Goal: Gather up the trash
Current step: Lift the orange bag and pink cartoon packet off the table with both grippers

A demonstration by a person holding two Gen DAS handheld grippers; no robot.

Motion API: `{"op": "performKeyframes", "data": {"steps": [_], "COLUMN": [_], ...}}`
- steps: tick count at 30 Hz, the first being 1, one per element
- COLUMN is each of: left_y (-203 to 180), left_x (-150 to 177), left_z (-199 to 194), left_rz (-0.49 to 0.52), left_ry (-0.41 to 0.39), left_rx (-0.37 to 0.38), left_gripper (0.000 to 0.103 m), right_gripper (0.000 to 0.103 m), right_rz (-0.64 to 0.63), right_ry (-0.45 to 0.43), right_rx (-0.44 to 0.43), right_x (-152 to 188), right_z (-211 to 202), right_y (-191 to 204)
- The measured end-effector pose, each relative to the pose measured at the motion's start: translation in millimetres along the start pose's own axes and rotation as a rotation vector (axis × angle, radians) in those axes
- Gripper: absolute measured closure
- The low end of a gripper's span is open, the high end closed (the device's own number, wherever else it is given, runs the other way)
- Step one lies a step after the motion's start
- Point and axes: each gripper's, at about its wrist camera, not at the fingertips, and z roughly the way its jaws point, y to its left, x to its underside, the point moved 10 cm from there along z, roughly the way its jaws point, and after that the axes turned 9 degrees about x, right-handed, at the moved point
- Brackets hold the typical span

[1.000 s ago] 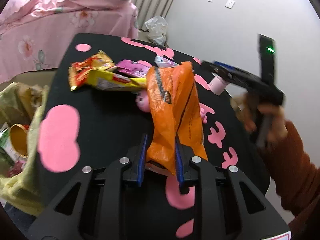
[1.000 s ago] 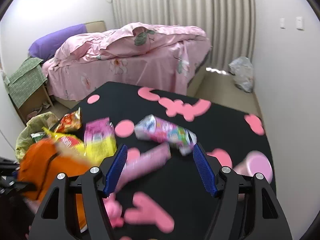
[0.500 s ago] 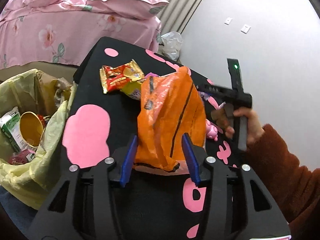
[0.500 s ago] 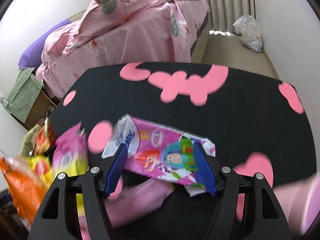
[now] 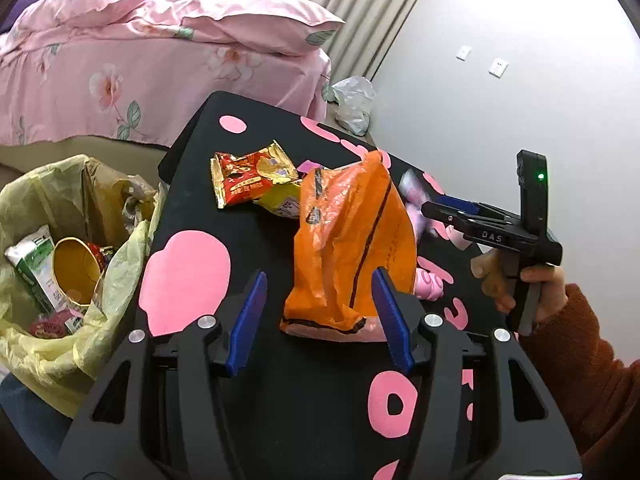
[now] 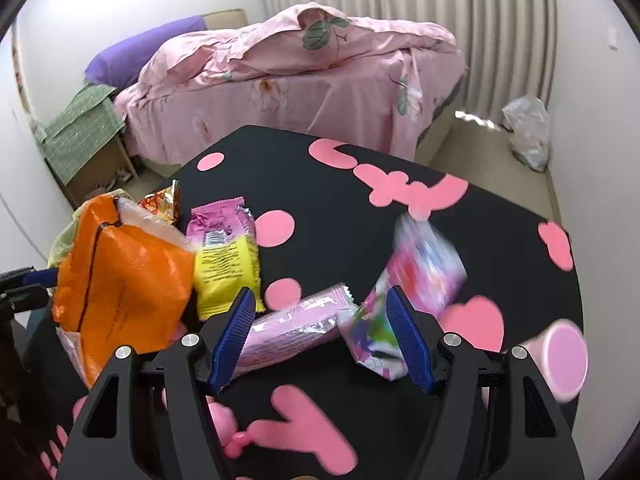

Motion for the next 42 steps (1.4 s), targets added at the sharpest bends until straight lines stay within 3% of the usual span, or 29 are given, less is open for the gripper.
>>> {"op": "performKeyframes", "data": {"steps": [3,10,15,18,20,22,27,32,33,37,39,42], "left_y": [2,4,-4,-3,-1,2,-8,-9,-8,-5,-5,-9], "left_x": [-2,-3,1,0,-1,0,5,5,6,17,20,26], "left_z": [-4,3,10,7,5,5,14,32,38,54,53,49], "left_rz": [-0.019,-0.061,-0.036,-0.032,-0.044,-0.065,-0.063,-0.071,-0.090,-0.158,-0.151,-0.160], "left_ry": [-0.007,-0.012,0.025,0.023,0.016,0.016,0.035,0.076,0.088,0.143,0.129,0.134], "left_rx": [0.009,0.027,0.021,0.018,0.023,0.034,0.074,0.028,0.021,0.007,-0.016,0.010], "left_gripper": [0.050,0.034,0.034,0.034,0.034,0.028,0.023,0.023,0.024,0.042,0.045,0.065], "right_gripper": [0.039,0.039,0.039,0.050,0.074,0.088,0.094,0.094,0.094,0.094,0.094,0.094], "right_rz": [0.017,0.232,0.350,0.361,0.317,0.293,0.252,0.271,0.272,0.268,0.262,0.259], "right_ry": [-0.008,0.005,0.072,0.089,0.077,0.059,0.025,-0.033,-0.045,-0.089,-0.109,-0.124], "right_rx": [-0.028,0.194,0.226,0.203,0.205,0.200,0.186,0.146,0.143,0.154,0.164,0.162], "right_x": [-9,9,23,23,21,21,28,46,49,60,62,65], "right_z": [2,14,43,52,49,42,10,-35,-42,-68,-78,-90], "right_y": [-6,-52,-70,-66,-61,-57,-46,-30,-26,-9,-3,5]}}
